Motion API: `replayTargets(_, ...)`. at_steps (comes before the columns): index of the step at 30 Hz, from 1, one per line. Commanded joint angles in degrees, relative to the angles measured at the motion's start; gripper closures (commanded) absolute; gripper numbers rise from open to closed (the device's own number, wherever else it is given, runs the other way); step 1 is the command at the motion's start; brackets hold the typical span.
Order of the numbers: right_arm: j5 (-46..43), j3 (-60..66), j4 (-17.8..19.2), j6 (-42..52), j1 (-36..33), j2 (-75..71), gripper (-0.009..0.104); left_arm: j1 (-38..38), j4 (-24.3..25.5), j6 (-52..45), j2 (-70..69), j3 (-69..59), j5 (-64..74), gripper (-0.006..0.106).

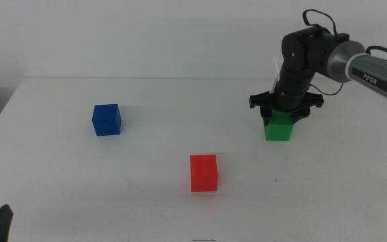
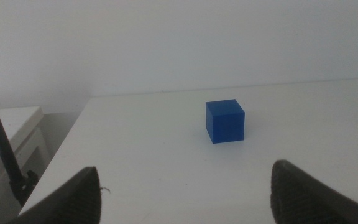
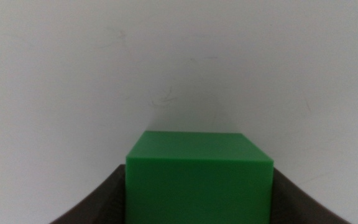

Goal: Stack red cubes first, then green, then blue cubes in a specific spot.

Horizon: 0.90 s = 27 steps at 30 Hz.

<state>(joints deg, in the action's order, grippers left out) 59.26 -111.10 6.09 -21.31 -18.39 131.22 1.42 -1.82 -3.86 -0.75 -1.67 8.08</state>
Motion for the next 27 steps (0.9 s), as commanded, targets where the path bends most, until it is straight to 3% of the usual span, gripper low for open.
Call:
replayTargets(1, 0.5, -1.6, 0.0, 0.9, 0.4, -3.4, 0.097, 0.1, -0.4, 0.3, -1.2, 0.1, -4.4, 0.007)
replayTargets(9, 8.6, -1.3, 3.0, 0.6, -3.4, -10.2, 0.096, 0.1, -0.4, 0.3, -1.2, 0.1, -4.4, 0.007)
replayTargets(14, 8.7, 4.1, 6.8, -5.6, -9.0, -19.2, 0.096, 0.1, -0.4, 0.3, -1.2, 0.1, -4.4, 0.007)
replayTargets(27, 8.4, 7.7, 8.0, -21.1, -23.7, -23.2, 0.096, 0.1, -0.4, 0.3, -1.2, 0.1, -4.4, 0.007)
